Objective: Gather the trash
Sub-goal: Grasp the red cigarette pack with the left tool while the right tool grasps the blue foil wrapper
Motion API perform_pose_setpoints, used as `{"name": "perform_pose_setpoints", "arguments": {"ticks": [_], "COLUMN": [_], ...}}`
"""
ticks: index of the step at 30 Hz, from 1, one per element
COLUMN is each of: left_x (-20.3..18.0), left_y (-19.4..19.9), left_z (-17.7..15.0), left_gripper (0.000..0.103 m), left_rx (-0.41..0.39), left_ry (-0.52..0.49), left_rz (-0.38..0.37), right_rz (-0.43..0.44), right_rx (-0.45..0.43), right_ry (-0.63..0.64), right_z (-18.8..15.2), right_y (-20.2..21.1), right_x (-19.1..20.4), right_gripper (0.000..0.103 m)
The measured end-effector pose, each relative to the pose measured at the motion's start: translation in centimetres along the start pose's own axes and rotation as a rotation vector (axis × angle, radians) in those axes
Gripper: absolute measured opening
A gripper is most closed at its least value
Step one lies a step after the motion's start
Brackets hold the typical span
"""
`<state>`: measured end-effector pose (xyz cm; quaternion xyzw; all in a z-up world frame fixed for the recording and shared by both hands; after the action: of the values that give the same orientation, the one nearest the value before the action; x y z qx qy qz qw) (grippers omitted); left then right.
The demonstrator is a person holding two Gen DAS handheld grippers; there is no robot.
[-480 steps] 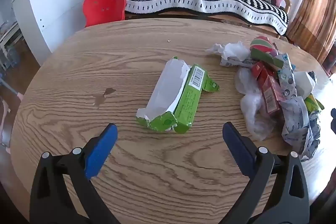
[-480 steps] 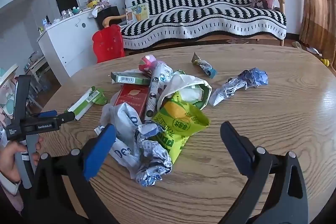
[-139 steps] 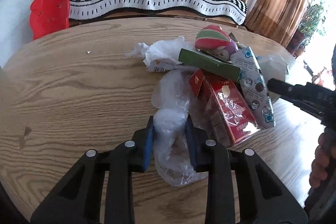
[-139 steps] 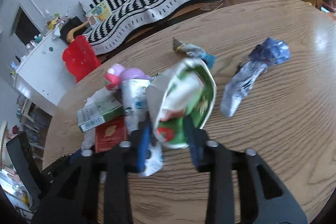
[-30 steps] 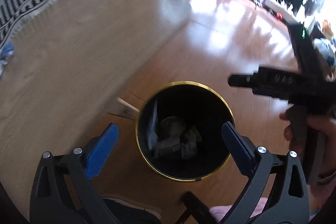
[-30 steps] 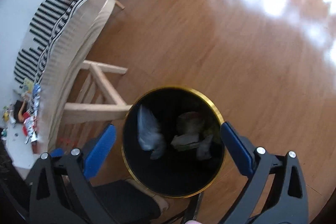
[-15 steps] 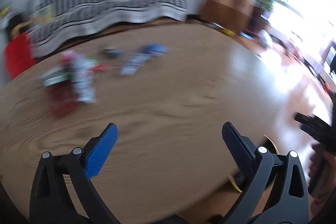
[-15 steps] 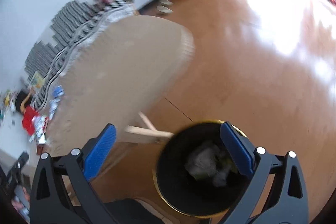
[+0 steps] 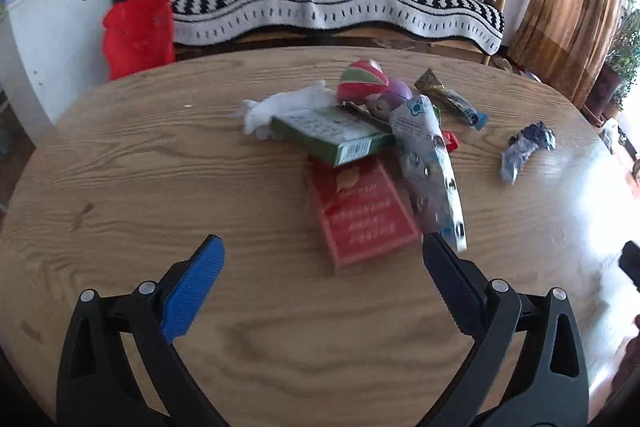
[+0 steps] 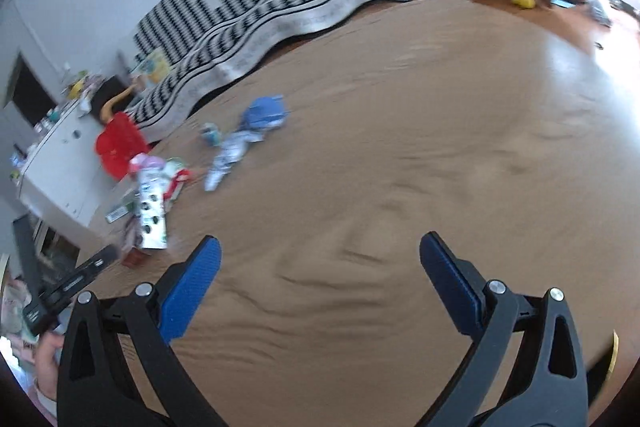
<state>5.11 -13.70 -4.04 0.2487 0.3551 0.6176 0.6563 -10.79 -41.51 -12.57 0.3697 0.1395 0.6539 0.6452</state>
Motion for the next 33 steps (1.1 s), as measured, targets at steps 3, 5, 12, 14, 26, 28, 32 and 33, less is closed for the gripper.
{"name": "perform_pose_setpoints", "arguments": {"ticks": [3, 5, 12, 14, 26, 28, 32, 33], "left_x": [-1.2, -2.0, -0.5, 0.8, 1.8, 1.1, 0.8, 0.8], "left_y": [-1.8, -3.0, -6.3, -6.7, -6.6, -6.3, -5.8, -5.7], "left_z": [1.0, 1.6, 2.3, 1.9, 2.7, 2.7, 2.3, 2.2], "left_gripper": [0.097, 0.097, 0.097, 0.097, 0.079, 0.055, 0.054, 0.054], "left_rx": [0.016, 0.016, 0.053, 0.064, 0.058, 0.039, 0.05, 0.051], "left_ry": [-0.022, -0.043, -0.044, -0.032, -0.065, -0.099, -0.095, -0.082], "left_rz": [-0.01, -0.011, 0.021, 0.036, 0.009, -0.012, -0.032, -0.037], "right_rz": [0.012, 0.0, -0.008, -0.013, -0.108, -0.158, -0.165, -0.154], "right_rx": [0.019, 0.01, 0.076, 0.099, 0.176, 0.154, 0.137, 0.134], "right_ry": [0.042, 0.064, 0.154, 0.159, 0.306, 0.357, 0.396, 0.395], "right_z": [1.1, 2.3, 6.6, 7.2, 9.9, 10.1, 9.7, 9.5], "right_y": [-2.4, -3.5, -8.6, -9.8, -16.8, -17.0, -16.4, -16.1], "right_x": [2.1, 2.9, 5.1, 5.2, 7.7, 8.0, 7.9, 7.9], "right_gripper": [0.096, 0.096, 0.096, 0.096, 0.093, 0.061, 0.025, 0.024]}}
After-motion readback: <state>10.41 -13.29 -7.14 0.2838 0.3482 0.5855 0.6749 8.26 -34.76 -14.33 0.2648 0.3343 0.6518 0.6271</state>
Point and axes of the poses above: each gripper's, at about its wrist camera, not at the fingertips, and y roughly against the way its jaws point, x to its left, z to its top, the point moved 6 cm from there along -y, roughly the way its jaws point, and after that the axes turned 12 degrees about y, right-handed, at the moved point
